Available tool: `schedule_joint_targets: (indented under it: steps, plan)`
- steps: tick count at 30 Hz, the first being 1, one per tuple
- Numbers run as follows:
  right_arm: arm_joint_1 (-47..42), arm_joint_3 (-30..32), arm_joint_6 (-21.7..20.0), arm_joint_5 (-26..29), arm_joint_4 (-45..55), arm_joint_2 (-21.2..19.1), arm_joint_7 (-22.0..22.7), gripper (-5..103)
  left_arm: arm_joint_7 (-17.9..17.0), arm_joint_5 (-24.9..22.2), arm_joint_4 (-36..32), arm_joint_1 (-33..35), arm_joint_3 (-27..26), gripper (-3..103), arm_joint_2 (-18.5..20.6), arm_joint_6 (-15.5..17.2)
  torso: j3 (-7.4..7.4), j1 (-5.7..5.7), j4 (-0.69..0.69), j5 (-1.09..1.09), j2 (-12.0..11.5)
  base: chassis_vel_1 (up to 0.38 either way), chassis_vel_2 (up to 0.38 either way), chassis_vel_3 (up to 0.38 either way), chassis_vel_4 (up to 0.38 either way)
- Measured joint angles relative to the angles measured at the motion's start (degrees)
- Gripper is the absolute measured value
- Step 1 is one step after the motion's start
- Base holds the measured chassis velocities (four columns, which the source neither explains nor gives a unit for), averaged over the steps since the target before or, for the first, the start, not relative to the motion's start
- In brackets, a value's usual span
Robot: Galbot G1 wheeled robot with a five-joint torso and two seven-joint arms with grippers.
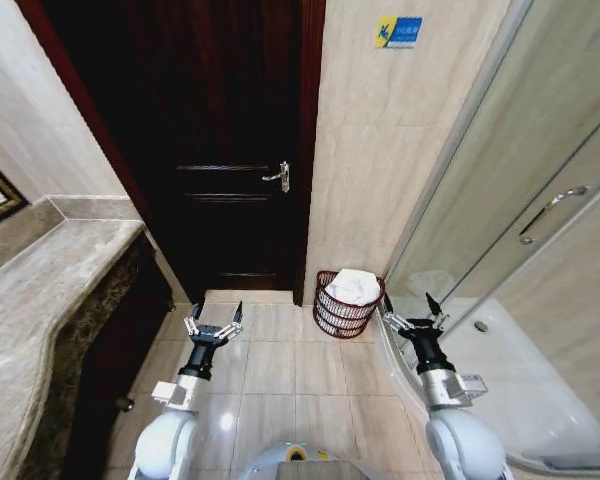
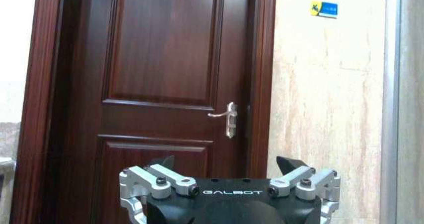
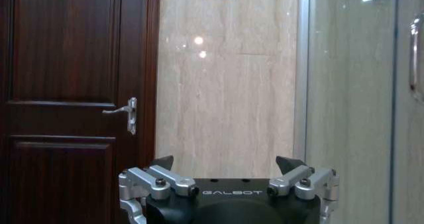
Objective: Discard the used towel into the hamper.
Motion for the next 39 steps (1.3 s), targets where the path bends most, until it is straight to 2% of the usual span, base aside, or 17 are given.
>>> schedule_joint_targets:
  steps: [6,30,33,39]
  plan:
    - [0.0,0.5,0.2,0.4,-0.7,-0.1,-0.1,100,0.1,0.2,0.0,0.0,0.0,100,0.0,-0.1,0.79,0.71,0.00,0.01,1.5,0.057,-0.055,-0.065,0.057]
    - [-0.6,0.3,0.8,0.0,-1.0,0.4,-0.5,100,0.2,0.2,0.3,0.2,0.1,100,-0.2,-0.3,5.20,4.60,0.00,0.00,9.8,0.071,-0.071,-0.071,0.070]
    - [-0.7,0.3,1.0,0.0,-1.0,0.3,-0.6,100,0.2,0.2,0.3,0.3,0.1,100,-0.3,-0.4,6.00,5.37,0.00,0.00,11.4,0.065,-0.072,-0.074,0.075]
    - [-1.0,0.3,1.1,0.0,-1.0,0.1,-0.6,100,0.2,0.3,0.2,0.5,0.1,100,-0.3,-0.5,6.86,6.07,0.00,0.00,13.0,0.064,-0.066,-0.065,0.078]
